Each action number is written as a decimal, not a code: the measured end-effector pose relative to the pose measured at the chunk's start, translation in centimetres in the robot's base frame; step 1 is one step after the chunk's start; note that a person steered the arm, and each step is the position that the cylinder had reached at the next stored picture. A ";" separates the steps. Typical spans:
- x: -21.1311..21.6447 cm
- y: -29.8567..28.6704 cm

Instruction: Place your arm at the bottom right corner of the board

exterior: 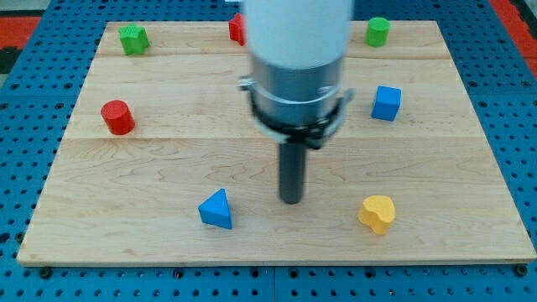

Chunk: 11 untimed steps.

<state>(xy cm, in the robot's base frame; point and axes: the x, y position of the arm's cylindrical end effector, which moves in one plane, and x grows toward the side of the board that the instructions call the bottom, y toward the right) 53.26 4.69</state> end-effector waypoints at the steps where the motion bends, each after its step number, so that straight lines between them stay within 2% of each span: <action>1: -1.6 6.1; 2: -2.4 8.8; 5: -2.4 8.8; 8: -7.9 9.2; 9: -10.7 3.9; 10: -11.3 -0.3; 11: -12.1 0.3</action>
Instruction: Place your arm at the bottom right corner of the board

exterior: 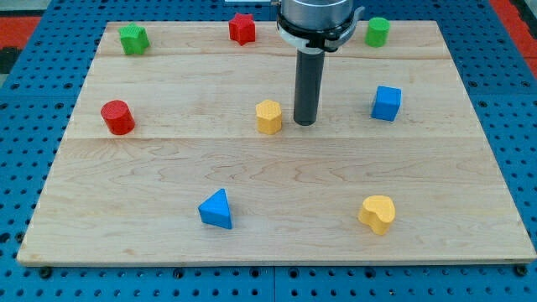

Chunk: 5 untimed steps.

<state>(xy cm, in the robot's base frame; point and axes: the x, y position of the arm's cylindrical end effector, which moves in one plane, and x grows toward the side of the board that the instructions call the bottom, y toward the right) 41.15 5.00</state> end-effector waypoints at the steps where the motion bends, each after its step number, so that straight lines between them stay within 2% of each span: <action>1: 0.0 0.2; 2: 0.2 0.5; 4: 9.2 9.2; 5: 9.7 15.5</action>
